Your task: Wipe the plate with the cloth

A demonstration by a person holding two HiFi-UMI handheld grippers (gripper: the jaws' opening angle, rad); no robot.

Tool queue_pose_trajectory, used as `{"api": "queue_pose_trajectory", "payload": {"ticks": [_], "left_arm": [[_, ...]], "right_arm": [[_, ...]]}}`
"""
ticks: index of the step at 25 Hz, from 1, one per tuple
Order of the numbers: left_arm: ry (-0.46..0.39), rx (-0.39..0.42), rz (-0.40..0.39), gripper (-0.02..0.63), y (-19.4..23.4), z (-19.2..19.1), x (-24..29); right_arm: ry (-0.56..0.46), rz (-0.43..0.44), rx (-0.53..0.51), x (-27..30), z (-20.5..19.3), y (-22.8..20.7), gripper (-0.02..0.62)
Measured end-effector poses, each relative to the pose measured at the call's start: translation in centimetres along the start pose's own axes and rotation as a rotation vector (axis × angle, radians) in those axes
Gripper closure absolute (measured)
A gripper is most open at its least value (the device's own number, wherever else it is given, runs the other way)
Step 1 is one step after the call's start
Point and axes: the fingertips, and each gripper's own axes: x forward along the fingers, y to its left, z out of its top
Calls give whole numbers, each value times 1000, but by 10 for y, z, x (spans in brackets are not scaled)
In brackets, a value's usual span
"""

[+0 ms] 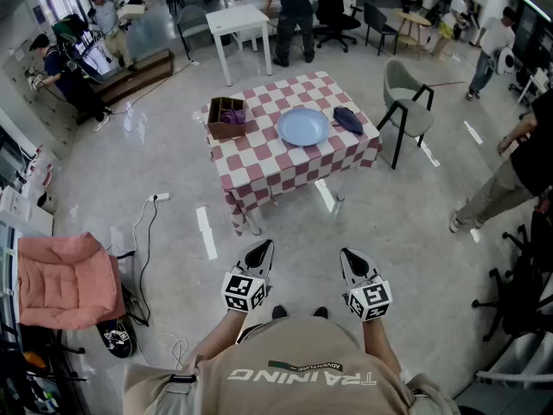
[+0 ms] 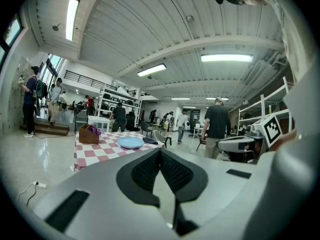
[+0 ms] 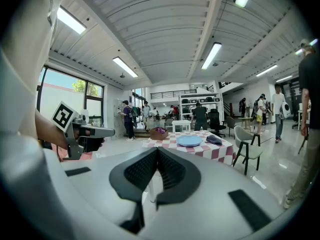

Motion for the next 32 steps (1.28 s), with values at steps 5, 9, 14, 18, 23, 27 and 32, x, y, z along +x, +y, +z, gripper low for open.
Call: {"api": "queue_pose_trajectory", "payload": {"ticks": [5, 9, 14, 18, 23, 27, 32], "left_arm": [[-1, 36, -17, 594, 16, 9, -2], [-14, 36, -18, 594, 22, 15, -1], [3, 22, -44, 594, 27, 7, 0], [26, 9, -60, 594, 31, 0, -3], [23, 13, -102, 594, 46, -2, 4], [54, 16, -132, 594, 58, -11, 13], [64, 25, -176, 594, 57, -7, 25]], "right_arm": [[-24, -16, 24, 13, -1, 10, 578], [-20, -17, 10, 17, 4, 13, 578], [-23, -46, 15, 23, 3, 13, 577], [-9, -65, 30, 26, -1, 16, 577], [13, -106, 17, 31, -6, 21, 577], [37, -139, 39, 35, -16, 25, 577], [43, -165, 53, 37, -13, 20, 577]]}}
